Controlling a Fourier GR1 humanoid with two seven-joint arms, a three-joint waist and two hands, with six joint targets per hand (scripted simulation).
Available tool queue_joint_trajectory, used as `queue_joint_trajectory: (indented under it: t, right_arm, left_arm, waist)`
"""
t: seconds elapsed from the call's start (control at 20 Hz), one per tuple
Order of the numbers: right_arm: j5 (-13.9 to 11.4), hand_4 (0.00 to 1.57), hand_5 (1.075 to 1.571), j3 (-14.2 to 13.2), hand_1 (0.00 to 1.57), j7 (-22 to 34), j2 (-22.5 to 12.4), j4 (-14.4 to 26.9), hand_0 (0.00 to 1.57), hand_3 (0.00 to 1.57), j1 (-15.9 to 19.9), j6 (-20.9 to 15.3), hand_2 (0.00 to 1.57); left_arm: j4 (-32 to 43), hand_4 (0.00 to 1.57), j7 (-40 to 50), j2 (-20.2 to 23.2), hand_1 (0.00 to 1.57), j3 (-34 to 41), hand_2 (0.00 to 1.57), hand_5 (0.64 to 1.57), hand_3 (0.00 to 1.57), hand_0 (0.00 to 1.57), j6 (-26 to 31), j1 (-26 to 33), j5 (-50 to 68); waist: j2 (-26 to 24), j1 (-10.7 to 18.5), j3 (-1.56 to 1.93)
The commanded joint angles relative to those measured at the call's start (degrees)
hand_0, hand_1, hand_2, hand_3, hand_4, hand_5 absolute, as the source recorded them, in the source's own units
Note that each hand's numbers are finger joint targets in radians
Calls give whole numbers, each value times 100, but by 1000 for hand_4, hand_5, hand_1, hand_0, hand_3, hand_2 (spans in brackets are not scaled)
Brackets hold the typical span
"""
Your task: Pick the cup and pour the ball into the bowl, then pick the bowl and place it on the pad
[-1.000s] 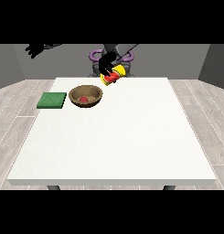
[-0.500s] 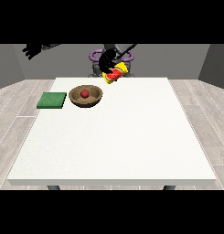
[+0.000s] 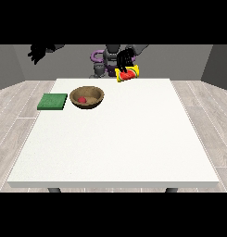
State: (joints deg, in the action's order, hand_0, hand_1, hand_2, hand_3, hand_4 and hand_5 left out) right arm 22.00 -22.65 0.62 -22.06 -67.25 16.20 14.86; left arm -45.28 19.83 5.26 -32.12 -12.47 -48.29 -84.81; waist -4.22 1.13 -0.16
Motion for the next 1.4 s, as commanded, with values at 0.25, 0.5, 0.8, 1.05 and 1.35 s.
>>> queue_joint_trajectory:
  t: [0.25,0.5,0.8,1.05,1.35]
  right_arm:
    - [-118,552,1566,56,0,138,306,-262,0,0,67,-614,0]
    - [-27,590,1564,172,0,-25,481,-339,0,110,293,-468,0]
    - [-393,577,1567,403,0,-438,821,-490,0,0,278,-813,0]
    - [-667,501,1566,405,0,-767,1134,-109,0,0,597,-1482,0]
    - [-775,467,1570,409,0,-1747,1190,1138,0,0,720,-1245,0]
  left_arm:
    - [-804,1134,-877,-454,701,1364,1571,1559,1229,701,-1304,1611,2416]
    - [-1796,846,-1405,-516,0,1812,0,1495,0,0,-1590,2340,5250]
    - [-2656,895,-3185,-524,0,1512,0,1460,0,0,-1074,3190,7466]
    - [-2783,902,-4003,-526,0,1521,0,1448,0,0,-303,3360,7842]
    - [-2922,921,-3920,-440,0,1729,0,1439,0,0,32,3396,7856]
  waist:
    - [198,602,-29]
    - [899,253,-128]
    - [1427,452,-25]
    - [1595,946,13]
    - [1640,758,18]
